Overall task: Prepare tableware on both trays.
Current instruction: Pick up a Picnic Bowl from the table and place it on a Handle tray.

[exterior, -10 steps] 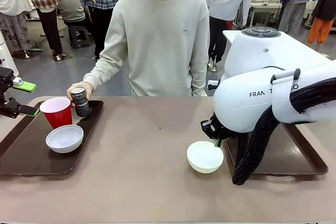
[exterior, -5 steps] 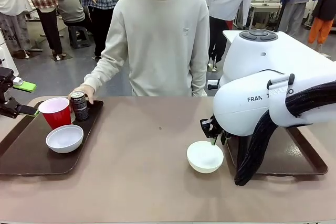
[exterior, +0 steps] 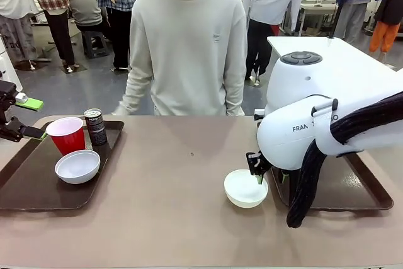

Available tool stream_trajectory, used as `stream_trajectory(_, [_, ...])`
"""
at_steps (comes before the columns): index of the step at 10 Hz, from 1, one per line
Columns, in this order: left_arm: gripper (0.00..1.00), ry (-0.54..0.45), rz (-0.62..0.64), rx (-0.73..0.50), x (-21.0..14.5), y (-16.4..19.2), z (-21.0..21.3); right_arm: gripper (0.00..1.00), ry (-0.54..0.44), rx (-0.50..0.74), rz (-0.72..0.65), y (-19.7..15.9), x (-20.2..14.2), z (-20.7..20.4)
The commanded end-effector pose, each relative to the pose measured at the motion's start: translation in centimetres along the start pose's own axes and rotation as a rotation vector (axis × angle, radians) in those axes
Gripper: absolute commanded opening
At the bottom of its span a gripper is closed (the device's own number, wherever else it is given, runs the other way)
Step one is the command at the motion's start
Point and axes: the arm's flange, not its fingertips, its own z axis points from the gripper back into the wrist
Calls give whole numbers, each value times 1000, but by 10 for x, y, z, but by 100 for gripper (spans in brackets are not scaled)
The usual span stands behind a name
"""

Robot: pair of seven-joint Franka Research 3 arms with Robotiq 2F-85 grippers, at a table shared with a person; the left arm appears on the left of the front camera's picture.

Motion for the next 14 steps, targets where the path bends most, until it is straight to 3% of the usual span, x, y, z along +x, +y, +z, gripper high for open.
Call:
stream_trajectory(1, [100,3,-4,-6,2,-1,0,57,32,-31,-6,10,1,-14])
stream_trajectory(2, [100,3,-4,-6,2,-1,0,57,41,-21,13,11,0,-14])
stream_trajectory(3, [100,3,-4,-6,2,-1,0,48,32,-2,34,12,1,-13])
stream_trajectory(4, [100,3,-4,-6,2,-1,0,0,39,-3,33,12,0,-13])
stream_trajectory(10, [100,3,-4,-6,2,-1,0,0,40,11,-17,10,-2,-4])
stream_trajectory(14, [100,3,-4,-6,2,-1,0,0,-139,91,-24,-18,-29,93])
